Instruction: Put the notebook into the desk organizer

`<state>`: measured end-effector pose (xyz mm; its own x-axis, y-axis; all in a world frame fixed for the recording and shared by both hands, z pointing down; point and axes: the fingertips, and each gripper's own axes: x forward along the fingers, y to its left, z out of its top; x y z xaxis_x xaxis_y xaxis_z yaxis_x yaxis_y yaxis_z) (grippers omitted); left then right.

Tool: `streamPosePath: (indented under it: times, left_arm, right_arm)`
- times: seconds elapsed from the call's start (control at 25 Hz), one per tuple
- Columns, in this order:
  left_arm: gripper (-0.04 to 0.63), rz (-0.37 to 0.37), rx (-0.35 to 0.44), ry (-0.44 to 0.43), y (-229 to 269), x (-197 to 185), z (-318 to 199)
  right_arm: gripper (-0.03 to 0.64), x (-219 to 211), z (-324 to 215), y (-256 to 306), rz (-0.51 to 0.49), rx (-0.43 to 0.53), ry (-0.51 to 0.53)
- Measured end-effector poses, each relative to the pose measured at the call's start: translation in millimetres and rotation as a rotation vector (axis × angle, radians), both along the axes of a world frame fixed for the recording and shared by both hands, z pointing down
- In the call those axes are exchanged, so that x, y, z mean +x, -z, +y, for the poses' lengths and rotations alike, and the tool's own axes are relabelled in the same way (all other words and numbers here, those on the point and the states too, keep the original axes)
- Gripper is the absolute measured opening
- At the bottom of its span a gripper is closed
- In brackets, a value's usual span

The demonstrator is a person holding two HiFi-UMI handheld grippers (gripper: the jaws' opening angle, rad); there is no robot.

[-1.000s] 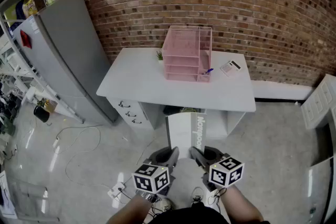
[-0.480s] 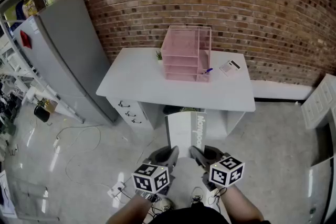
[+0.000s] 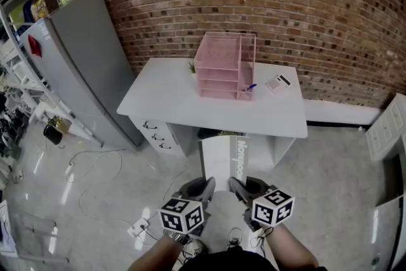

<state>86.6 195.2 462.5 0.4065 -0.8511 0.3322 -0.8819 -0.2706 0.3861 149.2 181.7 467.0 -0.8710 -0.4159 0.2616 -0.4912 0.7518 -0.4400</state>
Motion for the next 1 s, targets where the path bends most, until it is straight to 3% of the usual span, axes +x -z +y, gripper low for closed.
streamPosePath:
  times: [0.52,1.0]
  left_arm:
    - [0.031,-0.007,0.010,0.050,2.7,44.4,-18.3]
    - [0.031,-0.001,0.009,0.057,0.7,37.1,-47.3]
  right_arm:
    - [0.015,43.3,-21.3,1.4,-0.013,0.017,0.053]
    - [0.015,36.3,-51.7,-1.2,-0.017,0.001,0.055]
